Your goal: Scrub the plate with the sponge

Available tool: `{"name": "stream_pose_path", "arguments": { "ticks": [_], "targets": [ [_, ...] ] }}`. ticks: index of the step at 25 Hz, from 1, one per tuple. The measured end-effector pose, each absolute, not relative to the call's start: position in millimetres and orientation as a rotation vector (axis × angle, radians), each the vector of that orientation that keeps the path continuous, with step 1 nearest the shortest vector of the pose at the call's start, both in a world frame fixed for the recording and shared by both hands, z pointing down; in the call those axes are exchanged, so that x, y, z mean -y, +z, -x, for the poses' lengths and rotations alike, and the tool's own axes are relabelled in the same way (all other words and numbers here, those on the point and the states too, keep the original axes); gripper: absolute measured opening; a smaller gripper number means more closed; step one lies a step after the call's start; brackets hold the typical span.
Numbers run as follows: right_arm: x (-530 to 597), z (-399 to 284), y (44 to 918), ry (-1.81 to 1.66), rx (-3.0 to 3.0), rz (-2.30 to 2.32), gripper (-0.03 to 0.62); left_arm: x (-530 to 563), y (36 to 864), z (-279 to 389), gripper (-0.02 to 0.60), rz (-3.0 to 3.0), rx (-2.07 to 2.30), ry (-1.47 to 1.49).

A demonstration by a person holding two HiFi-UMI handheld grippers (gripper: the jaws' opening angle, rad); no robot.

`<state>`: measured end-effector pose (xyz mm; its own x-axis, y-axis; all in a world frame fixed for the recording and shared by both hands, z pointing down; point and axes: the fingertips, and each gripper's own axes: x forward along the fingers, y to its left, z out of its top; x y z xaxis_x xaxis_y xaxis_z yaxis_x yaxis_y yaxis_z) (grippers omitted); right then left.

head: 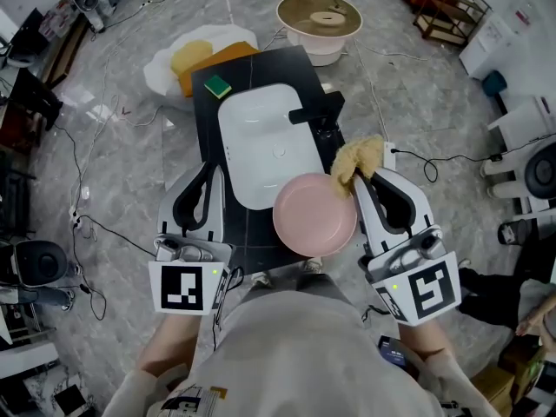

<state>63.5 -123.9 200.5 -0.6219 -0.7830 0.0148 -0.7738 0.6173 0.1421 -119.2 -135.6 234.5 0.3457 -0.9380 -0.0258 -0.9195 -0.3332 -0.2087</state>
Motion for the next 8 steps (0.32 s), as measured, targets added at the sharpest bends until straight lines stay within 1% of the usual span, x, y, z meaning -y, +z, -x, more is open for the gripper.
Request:
{"name": "stream_pose_path", "arguments": {
  "ticks": [8],
  "targets": [
    [124.0, -64.7, 200.9, -0.195, 2.755, -1.335, 0.046, 133.8, 231.4, 121.7, 0.031, 2.399, -1.693, -0.141]
  ]
}}
